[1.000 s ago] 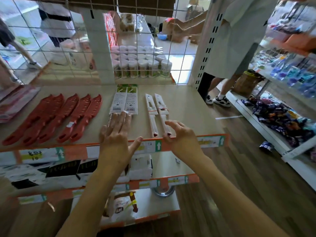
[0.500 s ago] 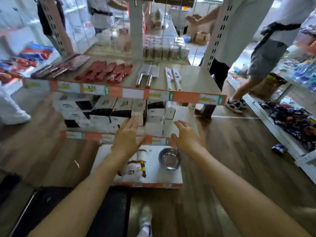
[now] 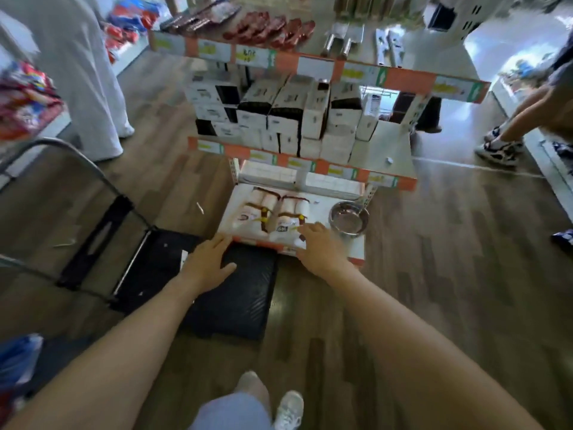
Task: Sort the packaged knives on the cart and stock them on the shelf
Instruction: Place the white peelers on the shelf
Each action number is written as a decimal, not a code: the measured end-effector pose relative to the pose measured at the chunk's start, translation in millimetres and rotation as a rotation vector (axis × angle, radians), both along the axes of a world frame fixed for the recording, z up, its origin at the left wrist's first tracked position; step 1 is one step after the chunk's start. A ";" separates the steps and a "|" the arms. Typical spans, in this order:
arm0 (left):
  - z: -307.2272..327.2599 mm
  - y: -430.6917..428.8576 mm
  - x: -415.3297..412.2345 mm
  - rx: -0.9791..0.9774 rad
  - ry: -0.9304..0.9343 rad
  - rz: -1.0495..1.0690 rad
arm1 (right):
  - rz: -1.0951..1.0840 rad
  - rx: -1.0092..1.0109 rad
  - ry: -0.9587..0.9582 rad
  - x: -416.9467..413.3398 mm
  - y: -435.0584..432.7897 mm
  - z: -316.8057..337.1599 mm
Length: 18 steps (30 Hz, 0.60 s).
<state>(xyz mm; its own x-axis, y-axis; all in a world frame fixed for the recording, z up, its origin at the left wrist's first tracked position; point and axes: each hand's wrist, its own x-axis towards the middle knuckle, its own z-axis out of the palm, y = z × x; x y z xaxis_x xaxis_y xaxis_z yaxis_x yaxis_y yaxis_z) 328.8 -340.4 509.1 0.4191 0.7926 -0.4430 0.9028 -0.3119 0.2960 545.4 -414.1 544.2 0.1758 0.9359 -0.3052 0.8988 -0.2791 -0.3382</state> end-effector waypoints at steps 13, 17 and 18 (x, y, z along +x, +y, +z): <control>-57.5 41.9 -139.8 -0.100 -0.078 0.188 | 0.148 -0.182 0.039 -137.7 61.3 -76.1; -102.2 82.9 -177.0 -0.182 -0.091 0.166 | 0.092 -0.257 0.103 -190.0 95.0 -126.5; -117.5 94.9 -186.4 -0.197 -0.086 0.156 | 0.086 -0.265 0.106 -202.0 103.2 -141.3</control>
<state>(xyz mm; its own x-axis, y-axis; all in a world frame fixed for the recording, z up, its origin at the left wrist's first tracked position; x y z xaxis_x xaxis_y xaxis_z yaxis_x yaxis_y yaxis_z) 142.4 -245.5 391.6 0.3414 0.7527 -0.5630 0.9044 -0.0999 0.4148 343.3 -310.9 402.9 0.0536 0.8312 -0.5534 0.8863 -0.2950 -0.3571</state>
